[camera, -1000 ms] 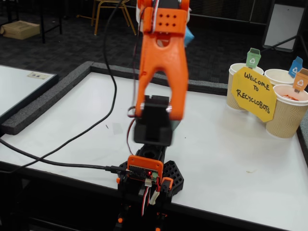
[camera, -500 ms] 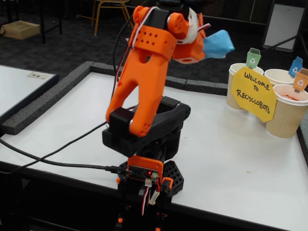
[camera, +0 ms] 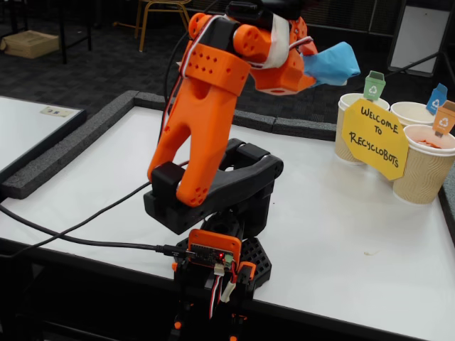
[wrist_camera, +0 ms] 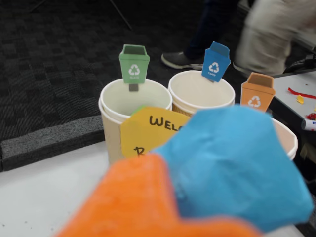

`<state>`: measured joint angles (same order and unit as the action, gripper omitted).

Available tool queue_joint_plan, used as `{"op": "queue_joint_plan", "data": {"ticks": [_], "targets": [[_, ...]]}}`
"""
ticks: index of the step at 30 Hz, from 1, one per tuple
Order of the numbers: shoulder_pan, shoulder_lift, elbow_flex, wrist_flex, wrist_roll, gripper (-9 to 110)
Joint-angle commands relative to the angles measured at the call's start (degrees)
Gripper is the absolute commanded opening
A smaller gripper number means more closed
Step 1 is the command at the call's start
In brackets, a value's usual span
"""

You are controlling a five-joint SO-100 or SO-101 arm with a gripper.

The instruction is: Sort rubbish by color.

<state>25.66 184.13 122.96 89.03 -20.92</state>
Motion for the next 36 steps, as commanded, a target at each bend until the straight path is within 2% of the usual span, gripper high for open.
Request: {"op": "queue_joint_plan", "data": {"ticks": [1, 16, 30, 36], "targets": [[0.9, -2.2, -0.7, -5.4, 1.2, 0], [6.6, -48.7, -14.2, -33.5, 1.1, 0], [4.7, -82.7, -50.3, -36.0, 0.5, 0], [4.9, -89.9, -57.7, -35.9, 0.4, 0]]}}
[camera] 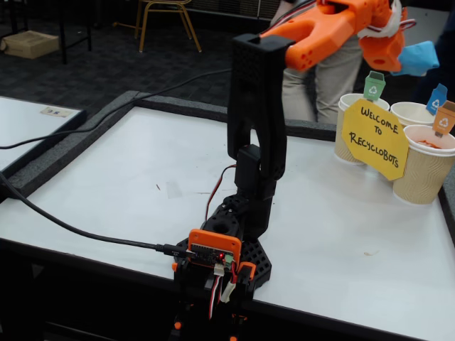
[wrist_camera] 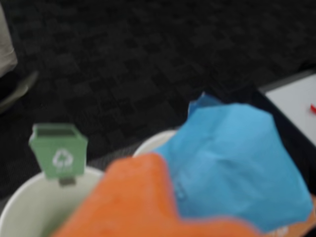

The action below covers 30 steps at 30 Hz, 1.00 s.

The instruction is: Sort rubbish by color.

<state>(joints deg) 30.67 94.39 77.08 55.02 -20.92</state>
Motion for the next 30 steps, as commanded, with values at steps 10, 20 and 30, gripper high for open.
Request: {"op": "queue_joint_plan", "data": {"ticks": [10, 20, 30], "targets": [[1.5, -5.6, -13.5, -5.5, 0.4, 3], [1.9, -6.5, -13.2, -6.9, 0.3, 10], [3.3, -6.5, -11.1, -8.4, 0.3, 14]]}}
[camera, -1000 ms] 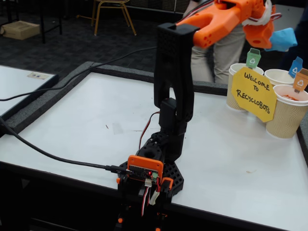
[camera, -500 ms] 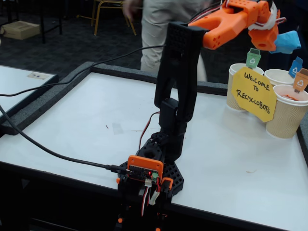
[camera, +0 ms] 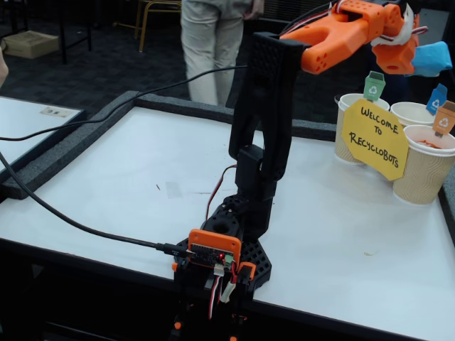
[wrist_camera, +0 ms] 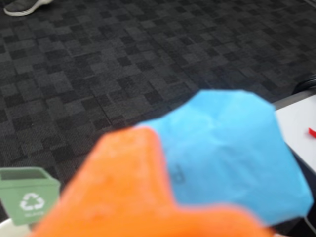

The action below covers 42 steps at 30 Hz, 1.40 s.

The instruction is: Sort rubbish by color.

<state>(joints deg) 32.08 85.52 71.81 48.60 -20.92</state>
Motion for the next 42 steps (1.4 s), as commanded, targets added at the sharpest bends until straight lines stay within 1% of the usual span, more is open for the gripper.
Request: {"op": "queue_joint_plan", "data": {"ticks": [1, 6, 14, 17, 21, 26, 30, 35, 42], "targets": [[2.0, 2.4, -5.7, -2.0, 0.3, 15], [2.1, 2.5, -4.3, -1.9, 0.3, 17], [2.0, 2.9, -4.2, -1.2, 0.4, 14], [1.7, 4.2, -5.7, 1.2, 0.9, 14], [-0.9, 10.7, -5.9, 6.4, 1.1, 12], [-6.2, 20.2, -5.9, 16.3, 1.1, 6], [-10.6, 25.7, -5.0, 22.1, 1.1, 1], [-17.4, 33.8, 0.6, 26.7, 0.6, 0], [-33.4, 38.6, 1.1, 38.2, 1.0, 0]]}}
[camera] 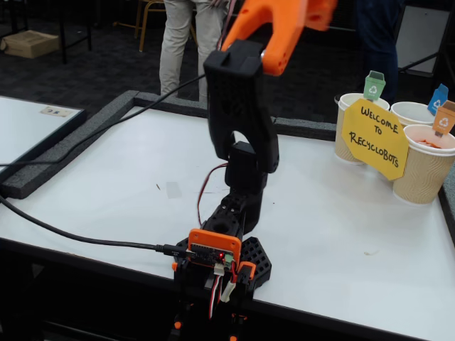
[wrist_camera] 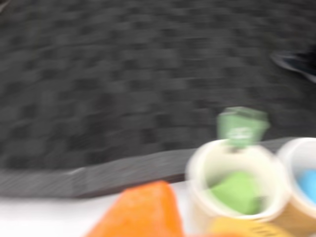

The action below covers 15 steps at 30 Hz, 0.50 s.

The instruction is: Sort rubbish by color.

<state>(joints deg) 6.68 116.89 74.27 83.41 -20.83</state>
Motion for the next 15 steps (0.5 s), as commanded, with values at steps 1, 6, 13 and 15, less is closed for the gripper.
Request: {"op": "queue_joint_plan", "data": {"ticks": [1, 6, 13, 15], "targets": [[-10.2, 7.6, -1.3, 4.7, 0.9, 0], [-18.8, 8.9, -1.3, 9.8, 0.7, 0], [-33.5, 10.9, -1.2, 15.7, 0.3, 0], [-37.3, 11.6, -0.7, 16.9, 0.3, 0]]}}
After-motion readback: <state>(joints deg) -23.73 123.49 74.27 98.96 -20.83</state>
